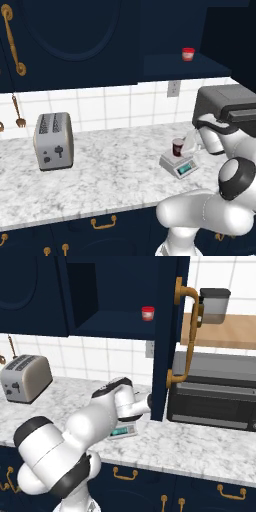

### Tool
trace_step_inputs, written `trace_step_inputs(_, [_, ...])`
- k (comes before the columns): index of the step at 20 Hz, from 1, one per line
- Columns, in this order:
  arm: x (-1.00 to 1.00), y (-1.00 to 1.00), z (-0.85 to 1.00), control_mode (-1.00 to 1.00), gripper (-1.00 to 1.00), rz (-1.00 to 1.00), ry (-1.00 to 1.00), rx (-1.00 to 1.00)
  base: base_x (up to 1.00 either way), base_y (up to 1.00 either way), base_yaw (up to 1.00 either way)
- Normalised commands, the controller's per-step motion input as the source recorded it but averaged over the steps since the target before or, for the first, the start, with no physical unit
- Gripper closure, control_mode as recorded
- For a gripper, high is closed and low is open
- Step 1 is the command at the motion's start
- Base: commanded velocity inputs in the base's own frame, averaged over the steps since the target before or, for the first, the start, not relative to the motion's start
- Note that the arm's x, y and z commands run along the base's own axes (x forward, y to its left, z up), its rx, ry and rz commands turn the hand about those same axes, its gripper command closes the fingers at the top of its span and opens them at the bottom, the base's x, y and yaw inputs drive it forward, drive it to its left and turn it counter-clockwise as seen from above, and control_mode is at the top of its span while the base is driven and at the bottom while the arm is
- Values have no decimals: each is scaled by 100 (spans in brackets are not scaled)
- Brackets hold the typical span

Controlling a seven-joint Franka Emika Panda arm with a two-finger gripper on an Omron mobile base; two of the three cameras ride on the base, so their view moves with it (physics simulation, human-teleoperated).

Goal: Pick the canned food and place it on the digital scale for weighing, and close the cabinet.

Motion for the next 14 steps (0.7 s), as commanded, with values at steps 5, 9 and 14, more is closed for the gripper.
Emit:
trace_step_inputs(5, [-15,0,22,-100,-100,0,-7,0,0,0,0])
trace_step_inputs(9, [-10,0,34,-100,-100,0,-4,0,0,0,0])
trace_step_inputs(14, [-30,2,44,-100,-100,0,-14,0,0,0,0])
